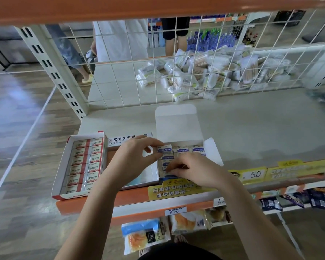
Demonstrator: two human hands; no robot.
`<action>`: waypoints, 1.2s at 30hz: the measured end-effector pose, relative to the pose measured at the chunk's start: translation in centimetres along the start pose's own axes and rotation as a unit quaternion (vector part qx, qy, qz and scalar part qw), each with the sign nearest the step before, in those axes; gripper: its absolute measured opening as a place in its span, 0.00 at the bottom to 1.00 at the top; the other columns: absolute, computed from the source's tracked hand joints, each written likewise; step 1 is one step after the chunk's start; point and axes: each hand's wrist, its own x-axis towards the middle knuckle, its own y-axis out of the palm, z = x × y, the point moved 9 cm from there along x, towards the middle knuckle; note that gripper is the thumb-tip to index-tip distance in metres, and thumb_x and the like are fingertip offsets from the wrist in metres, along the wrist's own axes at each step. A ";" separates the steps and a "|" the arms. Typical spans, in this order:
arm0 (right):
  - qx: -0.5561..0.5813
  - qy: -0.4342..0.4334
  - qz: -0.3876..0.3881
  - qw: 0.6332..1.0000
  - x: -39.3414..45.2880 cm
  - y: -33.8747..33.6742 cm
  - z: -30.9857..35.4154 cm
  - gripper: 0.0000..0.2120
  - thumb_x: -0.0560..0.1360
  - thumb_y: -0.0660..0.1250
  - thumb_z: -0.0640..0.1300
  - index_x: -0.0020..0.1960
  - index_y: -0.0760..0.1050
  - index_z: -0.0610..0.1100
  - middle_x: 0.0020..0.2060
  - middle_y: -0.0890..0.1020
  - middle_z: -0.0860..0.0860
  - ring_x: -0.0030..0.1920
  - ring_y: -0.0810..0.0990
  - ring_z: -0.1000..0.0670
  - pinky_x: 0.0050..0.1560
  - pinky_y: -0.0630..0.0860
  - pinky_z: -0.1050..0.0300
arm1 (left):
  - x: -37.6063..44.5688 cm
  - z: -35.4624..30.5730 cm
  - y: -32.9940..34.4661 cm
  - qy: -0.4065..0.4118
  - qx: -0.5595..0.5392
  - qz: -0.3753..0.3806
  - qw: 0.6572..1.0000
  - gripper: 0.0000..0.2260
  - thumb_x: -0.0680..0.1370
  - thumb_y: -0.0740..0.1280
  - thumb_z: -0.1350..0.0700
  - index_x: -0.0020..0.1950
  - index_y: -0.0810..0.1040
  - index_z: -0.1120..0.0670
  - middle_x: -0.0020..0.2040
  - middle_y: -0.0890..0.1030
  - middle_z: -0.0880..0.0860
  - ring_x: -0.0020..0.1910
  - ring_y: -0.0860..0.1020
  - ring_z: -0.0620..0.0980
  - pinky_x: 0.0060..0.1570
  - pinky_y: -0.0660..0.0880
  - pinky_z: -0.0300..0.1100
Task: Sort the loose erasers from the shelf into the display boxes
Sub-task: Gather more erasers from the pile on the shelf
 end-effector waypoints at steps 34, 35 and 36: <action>-0.046 0.082 -0.273 0.957 -5.5 -8.7 -6.3 0.11 0.75 0.66 0.42 0.57 0.78 0.45 0.51 0.79 0.51 0.43 0.77 0.56 0.47 0.72 0.65 | 2.9 -5.3 8.9 0.095 0.160 0.304 0.935 0.10 0.78 0.63 0.50 0.57 0.79 0.49 0.50 0.80 0.43 0.43 0.74 0.40 0.47 0.72 0.34; -0.046 0.081 -0.273 0.957 -5.5 -8.7 -6.3 0.11 0.75 0.66 0.41 0.57 0.78 0.45 0.51 0.79 0.51 0.43 0.77 0.56 0.47 0.72 0.65 | 3.0 -5.7 9.0 0.101 0.158 0.302 0.935 0.11 0.78 0.63 0.50 0.58 0.79 0.48 0.50 0.78 0.43 0.44 0.74 0.40 0.48 0.72 0.35; -0.046 0.081 -0.273 0.958 -5.5 -8.7 -6.3 0.11 0.75 0.66 0.41 0.57 0.78 0.45 0.51 0.79 0.51 0.43 0.78 0.55 0.47 0.71 0.65 | 3.2 -6.0 9.2 0.107 0.152 0.302 0.935 0.11 0.78 0.63 0.50 0.59 0.78 0.47 0.50 0.77 0.42 0.45 0.74 0.41 0.49 0.72 0.36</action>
